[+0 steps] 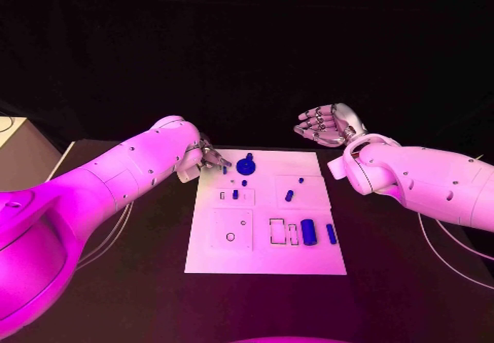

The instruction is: Assemble the parts on the task board

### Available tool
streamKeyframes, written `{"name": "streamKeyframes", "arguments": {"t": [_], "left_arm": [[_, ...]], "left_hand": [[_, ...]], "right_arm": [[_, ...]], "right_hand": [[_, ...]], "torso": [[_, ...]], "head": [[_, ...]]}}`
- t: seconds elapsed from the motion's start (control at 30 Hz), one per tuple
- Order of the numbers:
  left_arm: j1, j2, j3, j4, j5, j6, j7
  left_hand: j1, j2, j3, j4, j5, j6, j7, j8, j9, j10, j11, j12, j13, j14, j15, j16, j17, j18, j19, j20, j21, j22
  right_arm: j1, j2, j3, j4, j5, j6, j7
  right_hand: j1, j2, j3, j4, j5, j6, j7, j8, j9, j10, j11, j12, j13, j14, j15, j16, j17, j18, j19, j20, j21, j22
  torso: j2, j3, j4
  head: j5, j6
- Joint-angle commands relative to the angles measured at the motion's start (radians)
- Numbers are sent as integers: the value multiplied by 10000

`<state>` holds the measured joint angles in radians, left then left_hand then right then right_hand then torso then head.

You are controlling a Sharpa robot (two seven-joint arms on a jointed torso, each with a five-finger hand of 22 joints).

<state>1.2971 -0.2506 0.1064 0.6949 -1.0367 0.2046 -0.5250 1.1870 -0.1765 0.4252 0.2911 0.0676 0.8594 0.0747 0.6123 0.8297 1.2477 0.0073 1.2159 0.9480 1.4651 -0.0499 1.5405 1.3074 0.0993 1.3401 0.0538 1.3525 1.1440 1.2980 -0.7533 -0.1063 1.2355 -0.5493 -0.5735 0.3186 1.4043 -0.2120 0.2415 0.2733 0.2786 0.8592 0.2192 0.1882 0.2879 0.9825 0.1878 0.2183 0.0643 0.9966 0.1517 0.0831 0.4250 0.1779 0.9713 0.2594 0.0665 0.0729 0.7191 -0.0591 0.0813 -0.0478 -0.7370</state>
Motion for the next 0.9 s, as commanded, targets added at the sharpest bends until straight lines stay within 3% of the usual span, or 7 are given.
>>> {"name": "streamKeyframes", "arguments": {"t": [0.03,0.73,0.9], "left_arm": [[6,29,-8,-11,152,183,137],[4,68,-152,-146,237,333,141],[3,63,-171,-130,293,157,236]], "left_hand": [[100,13,64,-6,7,-62,-21,35,9,-16,-68,30,-4,873,-78,42,2001,-76,0,-76,66,9],[112,-5,125,7,-10,-75,-14,40,35,-16,-63,33,3,874,-77,45,2007,-78,1,-78,71,20],[405,150,800,-25,-9,-140,-35,46,148,-53,-84,10,-21,871,-93,43,2004,-73,-27,-89,67,11]], "right_arm": [[4,17,7,5,-77,44,132],[6,84,8,-19,-60,51,146],[6,77,8,-23,-54,54,147]], "right_hand": [[9,116,-65,-14,48,21,293,-56,-13,-28,13,-63,-4,-72,-15,-35,-8,63,-67,7,-16,-8],[11,128,-75,-10,52,36,296,-57,-11,-15,14,-61,-2,-71,-14,-40,-26,65,-72,10,-12,-18],[11,134,-80,-7,53,42,296,-58,-11,-9,14,-60,-1,-70,-14,-43,-34,66,-75,12,-10,-23]], "torso": [[5,1,-5],[10,7,1],[7,6,8]], "head": [[3,-10],[-8,-58],[-18,-72]]}}
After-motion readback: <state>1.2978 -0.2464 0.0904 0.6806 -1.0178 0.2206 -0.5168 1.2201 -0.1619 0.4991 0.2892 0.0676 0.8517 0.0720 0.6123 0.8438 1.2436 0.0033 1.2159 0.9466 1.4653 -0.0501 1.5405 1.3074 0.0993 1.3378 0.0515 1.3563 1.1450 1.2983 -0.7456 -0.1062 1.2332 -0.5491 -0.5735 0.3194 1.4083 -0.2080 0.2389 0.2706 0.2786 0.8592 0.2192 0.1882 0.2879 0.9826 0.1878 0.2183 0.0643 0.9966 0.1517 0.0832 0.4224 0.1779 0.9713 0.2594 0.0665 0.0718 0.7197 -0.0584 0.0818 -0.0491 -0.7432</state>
